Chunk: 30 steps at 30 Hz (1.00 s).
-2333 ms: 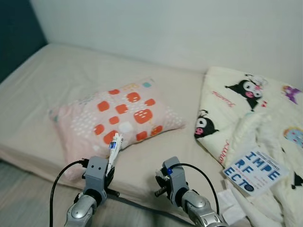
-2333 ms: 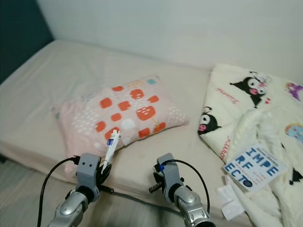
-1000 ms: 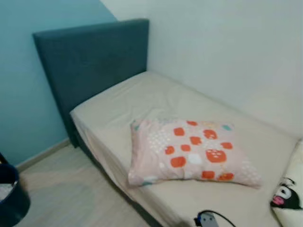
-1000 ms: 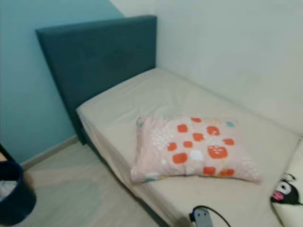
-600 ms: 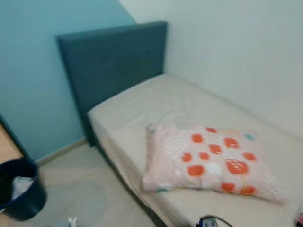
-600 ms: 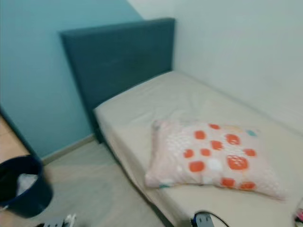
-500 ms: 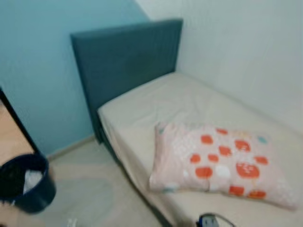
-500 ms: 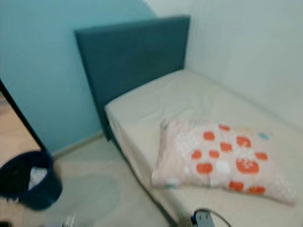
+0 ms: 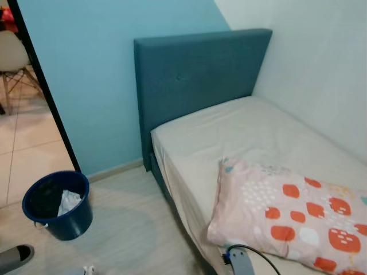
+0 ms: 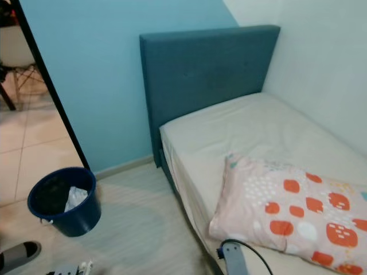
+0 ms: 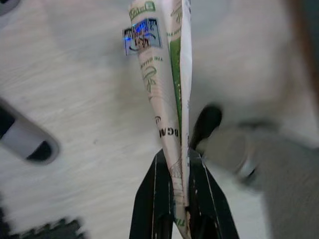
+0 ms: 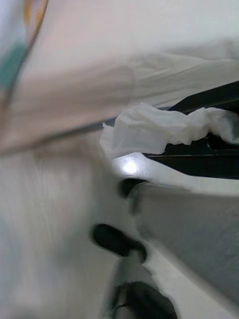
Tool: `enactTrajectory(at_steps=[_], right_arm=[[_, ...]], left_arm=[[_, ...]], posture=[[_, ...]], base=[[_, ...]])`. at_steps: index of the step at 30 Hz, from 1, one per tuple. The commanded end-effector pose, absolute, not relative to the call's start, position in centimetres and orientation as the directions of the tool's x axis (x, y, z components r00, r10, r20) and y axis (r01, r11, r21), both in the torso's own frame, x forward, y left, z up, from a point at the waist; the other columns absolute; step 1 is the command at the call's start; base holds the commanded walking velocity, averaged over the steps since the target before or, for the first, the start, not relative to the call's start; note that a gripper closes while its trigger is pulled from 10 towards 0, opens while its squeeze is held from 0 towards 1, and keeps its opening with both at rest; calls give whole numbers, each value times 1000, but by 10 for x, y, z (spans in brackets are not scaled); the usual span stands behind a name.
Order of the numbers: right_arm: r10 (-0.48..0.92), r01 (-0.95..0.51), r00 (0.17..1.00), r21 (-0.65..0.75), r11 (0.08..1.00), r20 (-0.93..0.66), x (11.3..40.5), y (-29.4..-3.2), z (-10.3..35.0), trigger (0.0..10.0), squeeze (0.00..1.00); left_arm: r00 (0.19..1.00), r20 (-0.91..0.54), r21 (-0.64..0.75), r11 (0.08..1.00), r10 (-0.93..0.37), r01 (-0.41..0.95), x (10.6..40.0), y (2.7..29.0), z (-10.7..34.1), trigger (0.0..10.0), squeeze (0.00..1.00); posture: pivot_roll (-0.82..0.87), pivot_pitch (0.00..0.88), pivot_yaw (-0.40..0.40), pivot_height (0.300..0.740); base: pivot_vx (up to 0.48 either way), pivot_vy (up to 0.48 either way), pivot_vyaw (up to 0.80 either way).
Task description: Clean up the room
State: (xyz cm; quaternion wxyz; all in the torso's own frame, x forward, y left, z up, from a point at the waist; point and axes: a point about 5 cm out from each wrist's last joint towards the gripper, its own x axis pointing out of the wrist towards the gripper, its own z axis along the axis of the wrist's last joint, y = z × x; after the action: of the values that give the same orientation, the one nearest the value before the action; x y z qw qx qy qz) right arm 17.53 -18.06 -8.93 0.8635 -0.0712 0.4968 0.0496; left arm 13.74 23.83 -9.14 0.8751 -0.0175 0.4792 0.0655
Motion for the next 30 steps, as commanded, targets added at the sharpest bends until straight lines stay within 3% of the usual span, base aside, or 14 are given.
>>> enactTrajectory(at_steps=[1, 30], right_arm=[[14, -167, 493, -79, 983, -870, 173, -182, -90, 10000, 0], [30, -177, 528, -75, 981, -849, 184, -179, -85, 10000, 0]], left_arm=[[488, -867, 34, 990, 99, -140, 123, 240, -96, 10000, 0], [503, -859, -8, 980, 95, -199, 125, 237, -96, 10000, 0]], posture=[[43, 51, -60, 740], [45, 58, -65, 740]], base=[[0, 0, 688], [0, 0, 681]])
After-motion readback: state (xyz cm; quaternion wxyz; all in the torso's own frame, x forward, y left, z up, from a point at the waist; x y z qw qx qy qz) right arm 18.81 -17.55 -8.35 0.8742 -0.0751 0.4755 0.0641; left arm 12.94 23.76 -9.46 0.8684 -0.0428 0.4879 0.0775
